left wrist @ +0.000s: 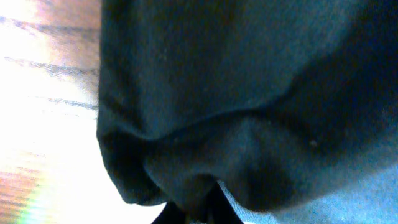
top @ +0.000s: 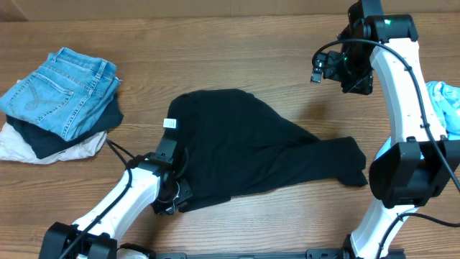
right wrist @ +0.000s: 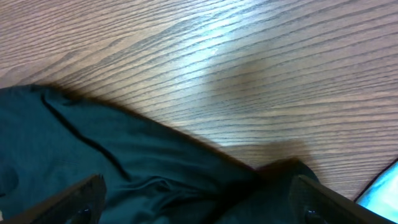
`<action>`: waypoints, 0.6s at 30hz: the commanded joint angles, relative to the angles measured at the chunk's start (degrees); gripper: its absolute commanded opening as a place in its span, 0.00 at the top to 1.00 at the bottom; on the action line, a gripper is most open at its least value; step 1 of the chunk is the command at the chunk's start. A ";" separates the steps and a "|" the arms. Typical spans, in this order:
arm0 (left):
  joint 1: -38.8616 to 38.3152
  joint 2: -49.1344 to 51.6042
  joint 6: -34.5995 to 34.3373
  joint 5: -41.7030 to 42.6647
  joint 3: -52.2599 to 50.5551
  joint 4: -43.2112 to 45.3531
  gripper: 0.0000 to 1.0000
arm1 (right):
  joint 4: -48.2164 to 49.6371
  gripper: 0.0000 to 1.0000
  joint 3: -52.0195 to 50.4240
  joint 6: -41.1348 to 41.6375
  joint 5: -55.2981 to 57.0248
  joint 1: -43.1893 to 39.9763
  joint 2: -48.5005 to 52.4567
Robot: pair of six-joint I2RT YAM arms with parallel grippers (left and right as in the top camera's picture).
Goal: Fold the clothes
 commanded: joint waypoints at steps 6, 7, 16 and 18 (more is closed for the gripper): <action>7.58 -4.85 10.25 -7.74 28.06 -27.63 0.96 | -0.28 0.01 1.09 0.33 3.52 -2.62 -1.09; 9.27 -5.81 11.21 -10.54 31.69 -31.52 0.96 | -0.57 0.01 1.09 1.05 3.54 -3.32 -1.09; 22.51 -10.67 16.74 -17.25 42.97 -41.35 0.96 | -3.10 0.02 -1.16 1.73 -0.02 -7.34 0.09; 22.43 -10.58 17.64 -17.22 42.95 -41.16 0.95 | -3.10 0.02 -3.39 1.64 -0.83 -7.17 0.09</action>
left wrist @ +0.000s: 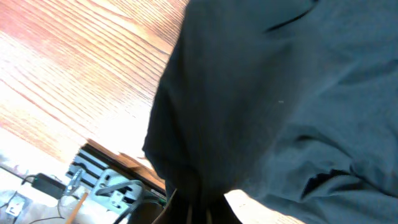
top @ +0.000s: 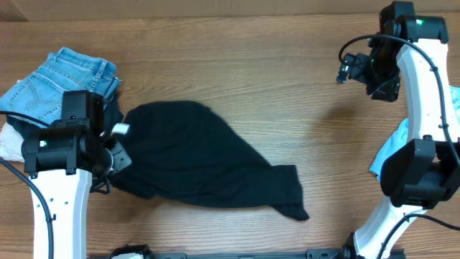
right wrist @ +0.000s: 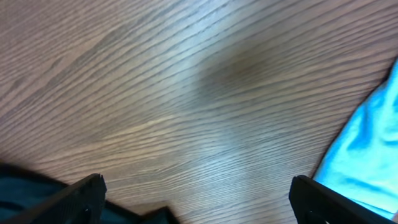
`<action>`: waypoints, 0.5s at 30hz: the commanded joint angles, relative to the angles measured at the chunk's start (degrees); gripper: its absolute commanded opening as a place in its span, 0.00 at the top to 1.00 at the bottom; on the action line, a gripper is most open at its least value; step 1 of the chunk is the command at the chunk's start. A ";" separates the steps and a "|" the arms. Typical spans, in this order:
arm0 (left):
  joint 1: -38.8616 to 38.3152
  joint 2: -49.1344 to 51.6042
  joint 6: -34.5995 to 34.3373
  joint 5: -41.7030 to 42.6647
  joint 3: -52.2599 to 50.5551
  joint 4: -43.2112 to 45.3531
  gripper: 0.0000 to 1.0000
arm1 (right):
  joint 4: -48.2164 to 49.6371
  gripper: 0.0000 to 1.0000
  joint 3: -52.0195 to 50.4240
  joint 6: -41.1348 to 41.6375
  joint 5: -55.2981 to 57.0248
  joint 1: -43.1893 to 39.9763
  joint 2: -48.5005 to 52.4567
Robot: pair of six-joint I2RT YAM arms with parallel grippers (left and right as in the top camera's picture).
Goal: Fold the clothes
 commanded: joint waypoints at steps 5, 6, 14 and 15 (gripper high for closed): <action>0.35 -0.55 3.43 -2.62 1.18 0.61 0.93 | 1.25 0.17 -13.40 -1.77 -9.68 0.50 0.07; 0.35 -0.55 3.43 -2.58 1.18 0.90 0.92 | 1.29 0.21 -14.80 -4.37 -13.16 0.50 0.07; 0.35 -0.55 3.63 -2.54 1.20 2.34 0.87 | -3.30 0.25 -15.78 -12.66 -26.75 3.43 -4.42; 0.35 -0.52 3.63 -2.51 1.18 2.47 0.85 | -3.54 0.25 -15.78 -12.66 -26.71 4.90 -5.95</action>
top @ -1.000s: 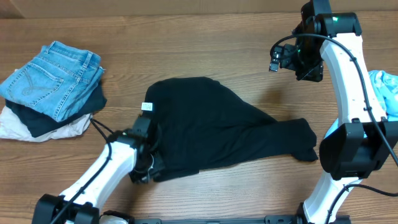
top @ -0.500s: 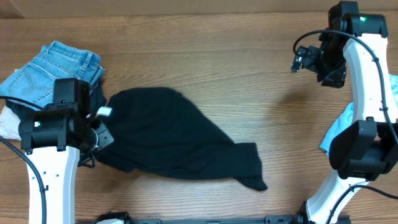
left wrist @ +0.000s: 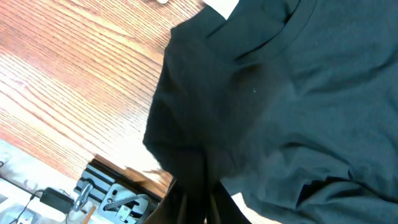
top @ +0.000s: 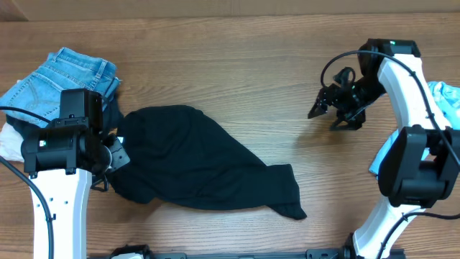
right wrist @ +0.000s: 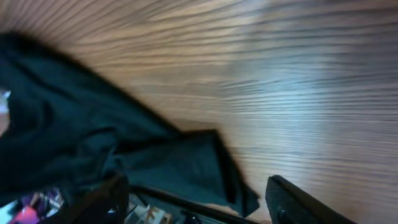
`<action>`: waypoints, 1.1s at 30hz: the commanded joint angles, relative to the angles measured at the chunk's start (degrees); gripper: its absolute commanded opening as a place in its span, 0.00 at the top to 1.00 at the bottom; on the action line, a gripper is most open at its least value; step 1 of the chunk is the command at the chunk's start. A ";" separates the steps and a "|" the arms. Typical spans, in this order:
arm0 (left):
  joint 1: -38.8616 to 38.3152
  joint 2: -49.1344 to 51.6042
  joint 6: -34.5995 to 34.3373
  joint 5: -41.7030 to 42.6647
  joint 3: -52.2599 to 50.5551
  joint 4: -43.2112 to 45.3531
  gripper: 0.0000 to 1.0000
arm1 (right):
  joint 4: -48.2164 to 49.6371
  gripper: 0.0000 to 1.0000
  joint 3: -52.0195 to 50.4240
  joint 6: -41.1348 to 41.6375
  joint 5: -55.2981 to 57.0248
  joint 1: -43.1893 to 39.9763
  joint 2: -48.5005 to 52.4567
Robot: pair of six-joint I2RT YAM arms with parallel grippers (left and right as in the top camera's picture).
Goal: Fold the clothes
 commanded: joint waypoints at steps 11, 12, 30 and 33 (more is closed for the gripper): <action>0.26 -0.57 2.34 -0.96 1.16 0.39 0.80 | -4.00 0.14 0.04 19.58 19.28 24.98 -23.78; 0.26 -0.57 2.38 -0.96 1.18 0.42 0.80 | -4.66 0.13 -0.17 21.70 20.28 26.47 -24.52; 0.26 -0.55 3.63 -0.55 1.16 2.10 0.52 | 18.49 0.20 -42.45 32.61 8.39 36.37 -27.02; 0.26 -0.55 3.63 -0.55 1.16 2.40 0.51 | 19.76 0.20 -44.68 32.87 8.02 36.37 -27.04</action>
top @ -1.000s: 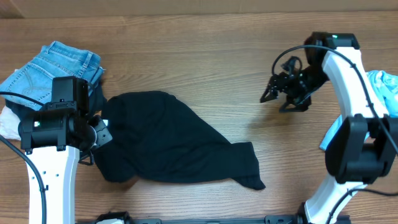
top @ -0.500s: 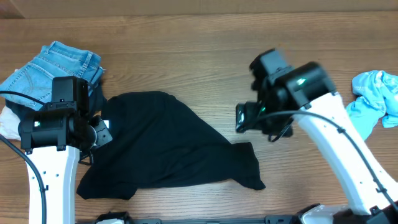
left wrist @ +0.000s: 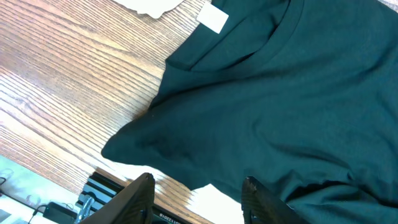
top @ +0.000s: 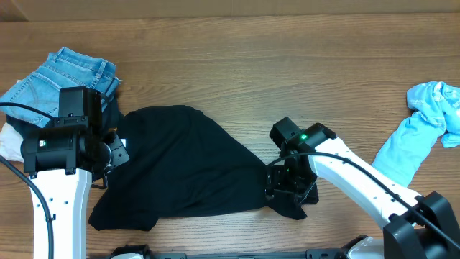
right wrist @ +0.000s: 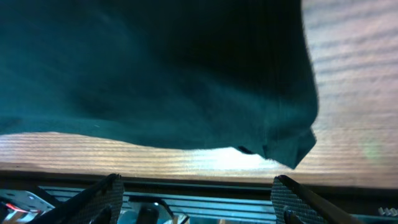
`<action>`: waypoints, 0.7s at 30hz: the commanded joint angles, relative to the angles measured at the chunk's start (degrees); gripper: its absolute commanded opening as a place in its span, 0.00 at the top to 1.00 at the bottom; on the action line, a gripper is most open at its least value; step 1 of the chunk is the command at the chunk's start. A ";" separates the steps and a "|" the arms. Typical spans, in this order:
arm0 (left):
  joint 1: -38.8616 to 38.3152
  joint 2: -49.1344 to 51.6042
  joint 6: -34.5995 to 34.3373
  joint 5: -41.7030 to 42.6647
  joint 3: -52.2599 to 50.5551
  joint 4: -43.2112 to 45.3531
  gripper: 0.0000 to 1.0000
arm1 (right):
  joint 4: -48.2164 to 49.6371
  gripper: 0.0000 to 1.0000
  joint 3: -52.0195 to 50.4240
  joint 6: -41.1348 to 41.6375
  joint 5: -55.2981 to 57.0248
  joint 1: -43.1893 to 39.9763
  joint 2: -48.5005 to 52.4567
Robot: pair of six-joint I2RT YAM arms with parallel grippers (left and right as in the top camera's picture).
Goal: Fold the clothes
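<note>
A black T-shirt lies spread on the wooden table, left of centre, its collar and white tag toward the left. At the shirt's collar side my left gripper hangs open just above the cloth, holding nothing. My right gripper is over the shirt's right end near the front edge. In the right wrist view its fingers stand wide apart, open, with the black cloth beyond them.
A stack with blue jeans on top, over dark and white garments, sits at the far left beside the left arm. A light blue garment lies at the right edge. The table's front edge is close under the right gripper.
My left gripper let go of the shirt and now stands open, and the shirt's front left corner lies spread out. My right gripper went from the table's bare right part to the shirt's right end.
At first my left gripper was shut on the shirt at the table's centre front, with the right arm high at the back right. Then the shirt was at the left beside the stack, still held. Now it lies released and flatter, with both grippers open at its ends.
</note>
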 commanded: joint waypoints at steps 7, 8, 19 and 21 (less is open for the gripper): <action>0.26 -0.55 0.83 -0.55 1.01 0.68 0.46 | 11.65 0.29 -8.31 2.84 -6.54 0.20 -0.79; 0.26 -0.55 0.83 -0.52 1.01 0.81 0.45 | 12.87 0.31 -8.31 2.84 -6.21 0.20 -0.79; 0.26 -0.55 0.85 0.57 1.01 1.25 0.43 | 17.00 0.73 -6.60 4.13 4.37 -3.04 -0.92; 0.26 -0.55 0.85 0.59 1.01 1.49 0.42 | 16.55 0.87 -4.70 4.09 6.80 -3.30 -1.01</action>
